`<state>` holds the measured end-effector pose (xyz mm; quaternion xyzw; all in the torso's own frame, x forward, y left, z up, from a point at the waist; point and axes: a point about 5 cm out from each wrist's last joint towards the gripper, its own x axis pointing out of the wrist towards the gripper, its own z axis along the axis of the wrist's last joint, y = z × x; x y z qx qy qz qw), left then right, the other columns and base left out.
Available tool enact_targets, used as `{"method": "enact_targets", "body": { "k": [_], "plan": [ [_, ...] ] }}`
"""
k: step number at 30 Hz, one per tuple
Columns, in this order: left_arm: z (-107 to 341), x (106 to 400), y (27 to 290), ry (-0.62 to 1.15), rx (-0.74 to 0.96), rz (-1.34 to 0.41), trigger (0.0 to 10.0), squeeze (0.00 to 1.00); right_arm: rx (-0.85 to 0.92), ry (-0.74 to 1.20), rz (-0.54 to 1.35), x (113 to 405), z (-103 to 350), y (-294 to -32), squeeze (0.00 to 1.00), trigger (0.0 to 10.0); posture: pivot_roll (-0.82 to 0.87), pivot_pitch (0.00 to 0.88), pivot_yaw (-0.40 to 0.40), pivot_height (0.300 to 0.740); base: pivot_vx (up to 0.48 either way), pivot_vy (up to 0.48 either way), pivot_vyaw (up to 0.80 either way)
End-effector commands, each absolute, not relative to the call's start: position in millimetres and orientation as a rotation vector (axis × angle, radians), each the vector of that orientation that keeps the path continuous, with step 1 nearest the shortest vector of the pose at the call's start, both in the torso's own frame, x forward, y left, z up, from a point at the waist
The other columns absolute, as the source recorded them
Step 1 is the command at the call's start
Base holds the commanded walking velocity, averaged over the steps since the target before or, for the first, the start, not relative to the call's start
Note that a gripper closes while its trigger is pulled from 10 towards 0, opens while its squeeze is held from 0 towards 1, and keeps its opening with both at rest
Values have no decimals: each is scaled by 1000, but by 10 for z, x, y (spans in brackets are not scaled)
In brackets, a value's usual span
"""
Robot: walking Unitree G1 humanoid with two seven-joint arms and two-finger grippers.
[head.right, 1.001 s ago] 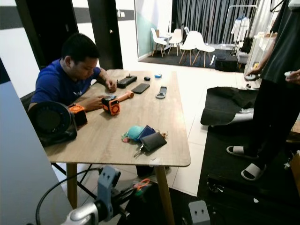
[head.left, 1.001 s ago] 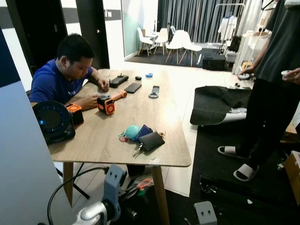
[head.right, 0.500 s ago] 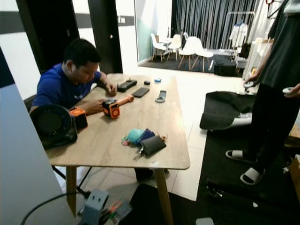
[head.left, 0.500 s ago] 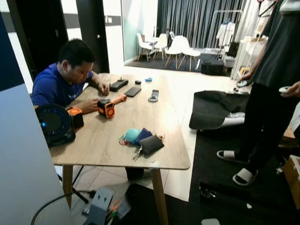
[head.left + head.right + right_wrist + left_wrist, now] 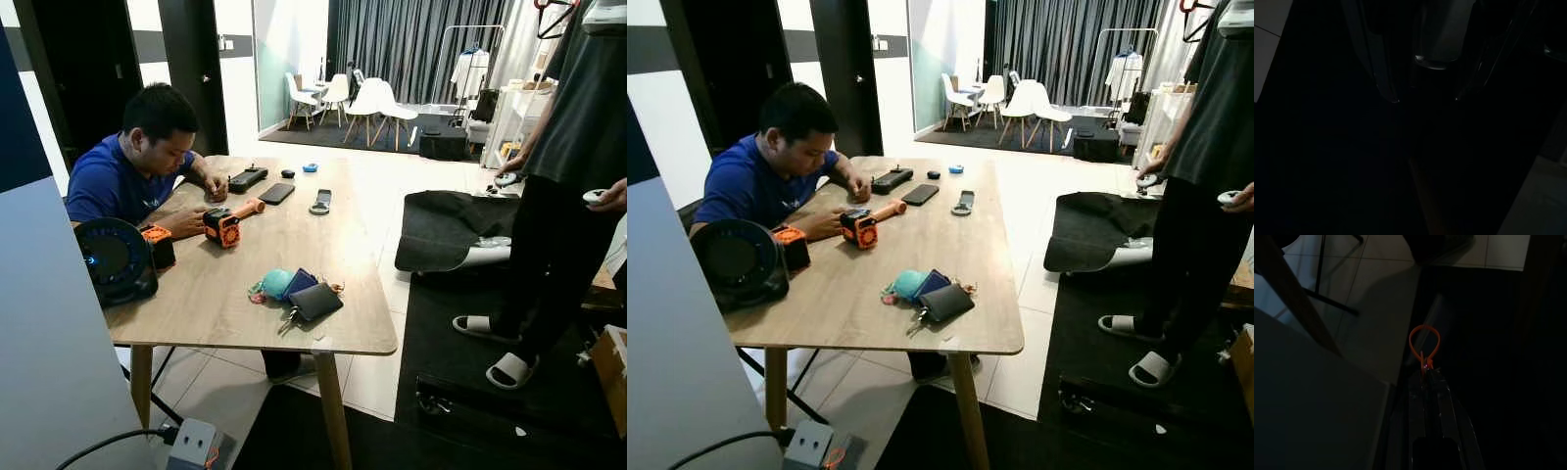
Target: Hang keys on a hook
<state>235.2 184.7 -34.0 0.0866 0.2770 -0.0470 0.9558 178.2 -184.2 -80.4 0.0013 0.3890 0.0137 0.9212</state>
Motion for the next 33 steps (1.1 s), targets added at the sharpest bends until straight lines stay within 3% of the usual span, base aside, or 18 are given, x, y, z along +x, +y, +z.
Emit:
{"method": "enact_targets", "body": {
  "k": [1,6,25,33],
  "plan": [
    [-361,2337,1804,557,175,-98,10000,0,30,806,21,1768,-815,-1828,0,10000,69,0,9,740,0,0,0],
    [-387,2323,1781,561,97,-90,10000,0,46,797,49,1780,-809,-1783,0,10000,68,0,12,740,0,0,0],
    [-374,2361,1715,534,103,-128,10000,0,15,765,93,1855,-766,-1757,0,10000,68,0,8,740,0,0,0],
    [-393,2333,1698,537,101,-135,10000,0,-10,761,120,1886,-754,-1722,0,10000,66,0,7,740,0,0,800]
  ]
}}
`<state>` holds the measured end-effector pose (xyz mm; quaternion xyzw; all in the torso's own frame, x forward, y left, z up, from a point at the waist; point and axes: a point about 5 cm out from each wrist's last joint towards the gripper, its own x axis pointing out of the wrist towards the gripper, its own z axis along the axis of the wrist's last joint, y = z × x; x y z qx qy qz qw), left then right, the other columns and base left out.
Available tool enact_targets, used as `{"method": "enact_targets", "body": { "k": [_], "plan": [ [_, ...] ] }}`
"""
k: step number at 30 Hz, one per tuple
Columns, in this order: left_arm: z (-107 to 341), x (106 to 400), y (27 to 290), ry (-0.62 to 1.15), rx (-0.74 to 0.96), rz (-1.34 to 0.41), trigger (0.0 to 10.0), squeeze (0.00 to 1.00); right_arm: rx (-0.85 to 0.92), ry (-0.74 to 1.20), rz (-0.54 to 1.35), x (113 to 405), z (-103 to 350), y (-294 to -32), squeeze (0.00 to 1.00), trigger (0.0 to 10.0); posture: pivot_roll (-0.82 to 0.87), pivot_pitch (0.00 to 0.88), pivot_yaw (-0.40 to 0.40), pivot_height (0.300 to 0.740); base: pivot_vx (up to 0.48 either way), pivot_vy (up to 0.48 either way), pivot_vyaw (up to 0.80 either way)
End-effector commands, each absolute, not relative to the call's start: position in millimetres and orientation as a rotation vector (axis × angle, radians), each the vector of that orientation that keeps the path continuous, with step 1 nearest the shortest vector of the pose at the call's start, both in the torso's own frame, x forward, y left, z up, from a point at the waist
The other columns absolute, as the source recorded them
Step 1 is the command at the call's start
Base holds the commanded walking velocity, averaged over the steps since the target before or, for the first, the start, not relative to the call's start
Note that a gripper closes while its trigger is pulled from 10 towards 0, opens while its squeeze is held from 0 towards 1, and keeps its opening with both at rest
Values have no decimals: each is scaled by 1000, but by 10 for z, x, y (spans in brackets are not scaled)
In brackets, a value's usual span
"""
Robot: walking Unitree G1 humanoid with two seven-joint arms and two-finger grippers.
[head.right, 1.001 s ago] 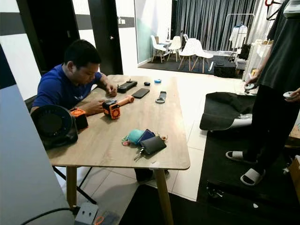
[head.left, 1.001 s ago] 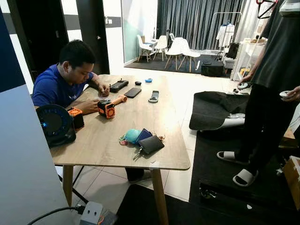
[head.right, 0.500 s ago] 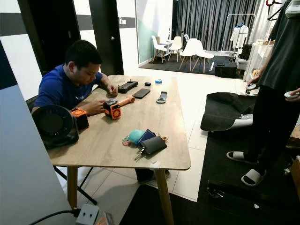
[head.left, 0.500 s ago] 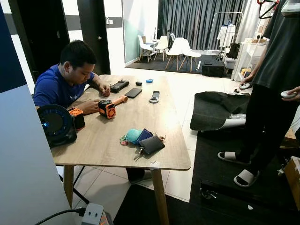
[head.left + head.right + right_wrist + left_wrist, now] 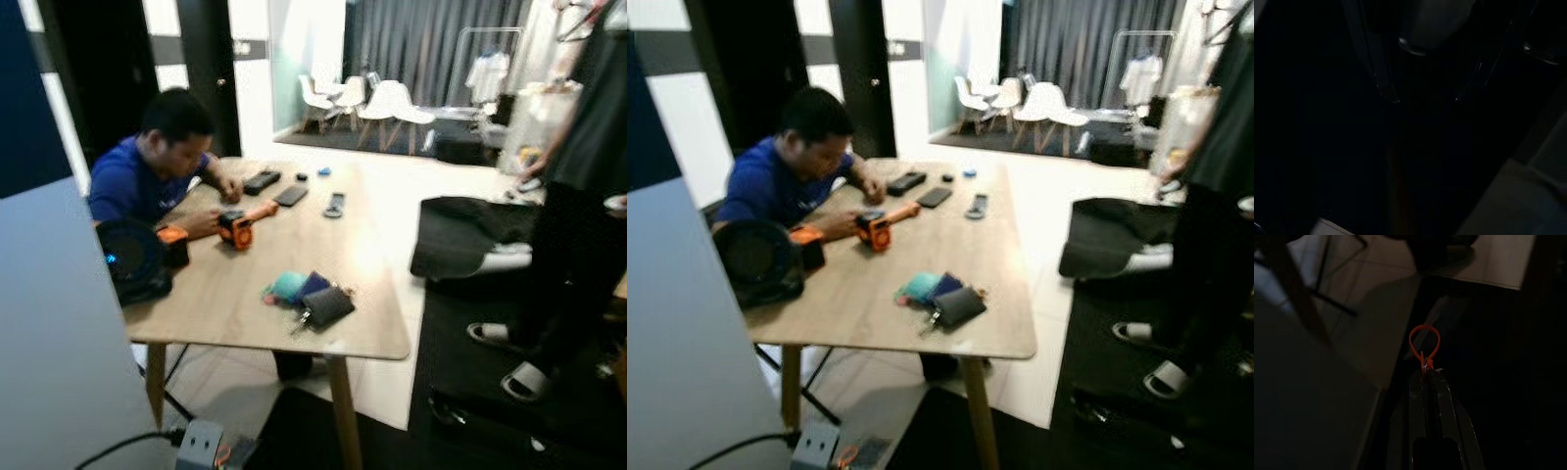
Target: Hang keys on a hook
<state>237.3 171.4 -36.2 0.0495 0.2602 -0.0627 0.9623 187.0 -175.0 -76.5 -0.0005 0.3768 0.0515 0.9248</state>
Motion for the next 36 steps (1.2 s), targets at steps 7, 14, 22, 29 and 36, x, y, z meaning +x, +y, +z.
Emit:
{"method": "enact_targets", "body": {
  "k": [7,14,22,29,36],
  "plan": [
    [-400,2333,1684,538,104,-144,10000,0,-15,759,128,1896,-749,-1715,0,10000,63,0,8,740,0,0,800],
    [-402,2333,1681,536,105,-148,10000,0,-21,762,132,1894,-751,-1718,0,10000,64,0,7,740,0,0,800],
    [-411,2319,1685,538,104,-151,10000,0,-24,763,137,1888,-754,-1713,0,10000,66,0,6,740,0,0,800],
    [-417,2307,1690,538,102,-151,10000,0,-28,765,142,1881,-757,-1710,0,10000,68,0,4,740,0,0,800],
    [-421,2298,1694,538,102,-154,10000,0,-32,765,148,1886,-755,-1707,0,10000,69,0,4,740,0,0,800]
  ]
}}
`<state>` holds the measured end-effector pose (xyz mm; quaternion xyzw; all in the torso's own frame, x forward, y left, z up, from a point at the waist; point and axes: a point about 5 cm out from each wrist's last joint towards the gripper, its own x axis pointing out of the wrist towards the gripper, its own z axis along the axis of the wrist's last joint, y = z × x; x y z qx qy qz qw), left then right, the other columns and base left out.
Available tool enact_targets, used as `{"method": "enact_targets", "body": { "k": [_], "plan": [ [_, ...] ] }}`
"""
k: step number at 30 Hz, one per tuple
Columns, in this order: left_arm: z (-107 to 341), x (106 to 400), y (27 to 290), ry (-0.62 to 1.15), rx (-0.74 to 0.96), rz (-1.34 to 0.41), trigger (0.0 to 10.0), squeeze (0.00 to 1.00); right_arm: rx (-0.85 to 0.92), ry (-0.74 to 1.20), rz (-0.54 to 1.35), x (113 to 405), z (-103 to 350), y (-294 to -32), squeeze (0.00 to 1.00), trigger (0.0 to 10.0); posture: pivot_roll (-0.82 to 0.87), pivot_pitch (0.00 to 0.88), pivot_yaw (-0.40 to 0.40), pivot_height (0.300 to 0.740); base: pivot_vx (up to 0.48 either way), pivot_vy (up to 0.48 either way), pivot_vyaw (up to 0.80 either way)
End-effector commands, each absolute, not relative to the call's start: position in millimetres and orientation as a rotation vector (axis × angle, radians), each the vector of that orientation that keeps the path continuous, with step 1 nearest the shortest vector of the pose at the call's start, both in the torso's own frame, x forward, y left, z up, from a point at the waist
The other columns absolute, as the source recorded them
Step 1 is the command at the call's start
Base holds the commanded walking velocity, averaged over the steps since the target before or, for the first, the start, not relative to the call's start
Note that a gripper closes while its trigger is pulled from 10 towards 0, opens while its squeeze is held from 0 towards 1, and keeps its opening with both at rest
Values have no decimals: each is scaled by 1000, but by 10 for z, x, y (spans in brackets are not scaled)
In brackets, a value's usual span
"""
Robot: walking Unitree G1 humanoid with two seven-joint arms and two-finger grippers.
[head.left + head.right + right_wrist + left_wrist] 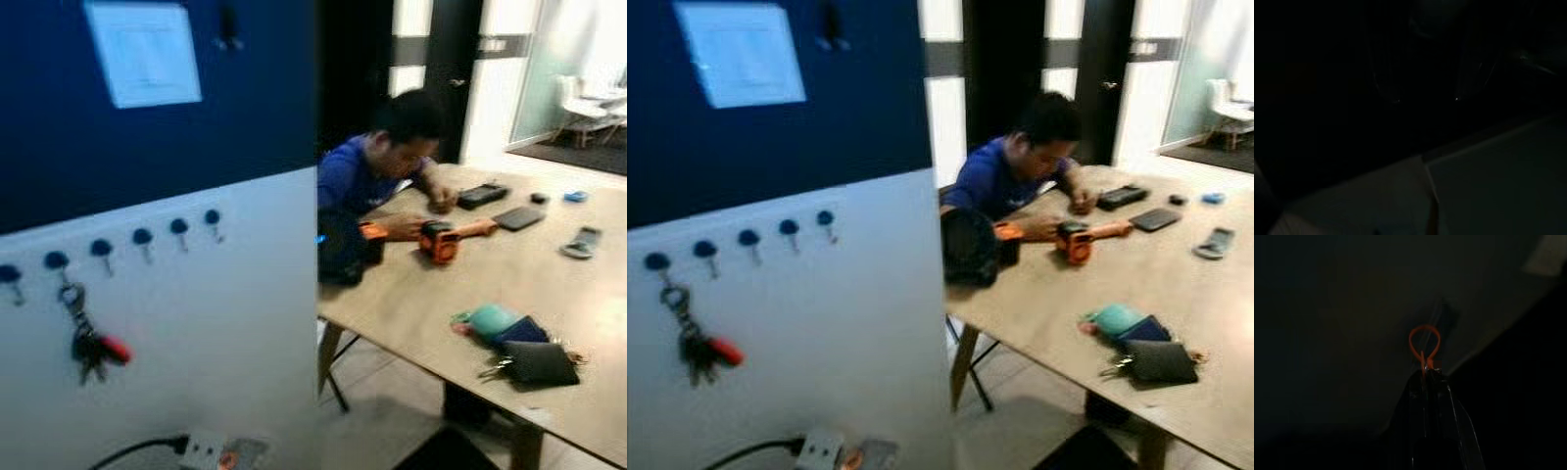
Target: Hang keys on a hook
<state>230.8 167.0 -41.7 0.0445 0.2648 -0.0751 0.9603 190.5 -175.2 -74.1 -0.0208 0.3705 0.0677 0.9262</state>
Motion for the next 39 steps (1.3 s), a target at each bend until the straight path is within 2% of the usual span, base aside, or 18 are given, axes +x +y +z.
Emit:
{"method": "enact_targets", "body": {
  "k": [1,35,39],
  "plan": [
    [-421,2297,1693,538,102,-154,10000,0,-32,765,148,1886,-755,-1707,0,10000,69,0,4,740,0,0,800],
    [-532,2192,1638,633,172,-225,10000,0,-28,777,144,1837,-780,-1700,0,10000,69,0,10,740,0,0,800],
    [-522,2202,1619,625,191,-255,10000,0,26,771,94,1822,-783,-1725,0,10000,67,0,16,740,0,0,0]
  ]
}}
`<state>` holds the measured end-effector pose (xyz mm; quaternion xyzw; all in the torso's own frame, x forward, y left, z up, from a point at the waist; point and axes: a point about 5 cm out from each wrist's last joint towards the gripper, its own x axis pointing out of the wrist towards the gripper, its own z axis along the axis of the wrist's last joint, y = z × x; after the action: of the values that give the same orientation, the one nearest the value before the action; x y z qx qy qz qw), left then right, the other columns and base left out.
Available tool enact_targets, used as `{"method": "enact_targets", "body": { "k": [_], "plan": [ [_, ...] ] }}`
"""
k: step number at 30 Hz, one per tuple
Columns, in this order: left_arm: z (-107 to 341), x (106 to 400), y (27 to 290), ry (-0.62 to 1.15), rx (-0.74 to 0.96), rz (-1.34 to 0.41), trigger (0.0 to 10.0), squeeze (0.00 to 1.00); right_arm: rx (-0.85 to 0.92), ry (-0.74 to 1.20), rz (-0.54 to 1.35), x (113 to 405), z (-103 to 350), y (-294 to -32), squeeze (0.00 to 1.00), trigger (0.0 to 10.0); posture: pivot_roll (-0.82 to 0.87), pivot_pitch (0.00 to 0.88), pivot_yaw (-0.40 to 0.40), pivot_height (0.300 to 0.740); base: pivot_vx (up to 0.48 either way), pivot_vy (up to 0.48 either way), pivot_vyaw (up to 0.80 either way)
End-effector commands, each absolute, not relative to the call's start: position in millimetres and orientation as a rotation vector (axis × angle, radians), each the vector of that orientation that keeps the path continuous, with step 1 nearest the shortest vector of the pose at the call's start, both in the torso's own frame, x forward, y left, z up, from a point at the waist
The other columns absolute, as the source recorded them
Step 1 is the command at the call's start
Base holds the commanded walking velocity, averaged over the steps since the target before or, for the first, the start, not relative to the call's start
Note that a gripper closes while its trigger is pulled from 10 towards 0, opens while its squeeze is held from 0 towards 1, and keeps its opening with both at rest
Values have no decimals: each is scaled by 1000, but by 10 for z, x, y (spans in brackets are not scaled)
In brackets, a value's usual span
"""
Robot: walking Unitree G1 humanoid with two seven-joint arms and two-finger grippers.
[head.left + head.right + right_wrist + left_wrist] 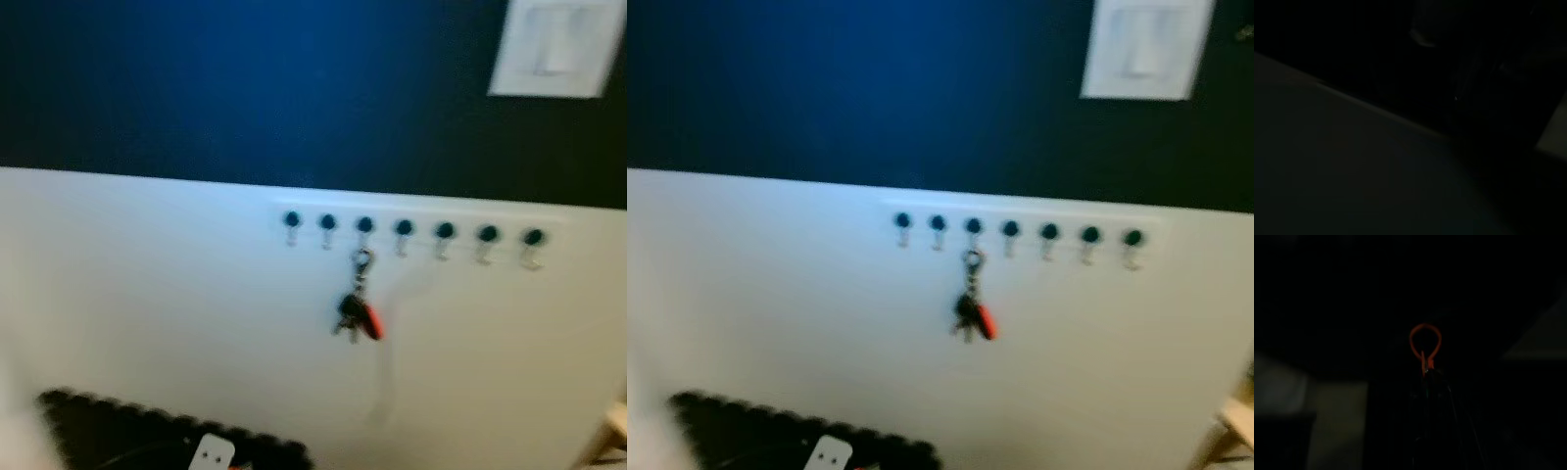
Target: Hang keys on a hook
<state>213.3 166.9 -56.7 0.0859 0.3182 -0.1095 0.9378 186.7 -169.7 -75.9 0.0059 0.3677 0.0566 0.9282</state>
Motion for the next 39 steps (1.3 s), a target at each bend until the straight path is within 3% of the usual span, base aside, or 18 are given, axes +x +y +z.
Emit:
{"method": "enact_targets", "body": {
  "k": [1,12,22,36,39],
  "plan": [
    [-526,2199,1618,631,196,-262,10000,0,24,774,95,1818,-786,-1725,0,10000,67,0,17,740,0,0,0],
    [-542,2168,1626,639,187,-260,10000,0,31,784,89,1776,-806,-1721,0,10000,68,0,18,740,0,0,0],
    [-543,2160,1616,637,201,-283,10000,0,37,784,86,1780,-806,-1711,0,10000,71,0,21,740,0,420,0],
    [-514,2147,1555,594,207,-378,10000,0,39,785,82,1780,-807,-1712,0,10000,72,0,22,740,0,0,0],
    [-511,2143,1533,591,216,-404,10000,0,39,785,82,1780,-807,-1712,0,10000,68,0,22,740,0,-480,0]
  ]
}}
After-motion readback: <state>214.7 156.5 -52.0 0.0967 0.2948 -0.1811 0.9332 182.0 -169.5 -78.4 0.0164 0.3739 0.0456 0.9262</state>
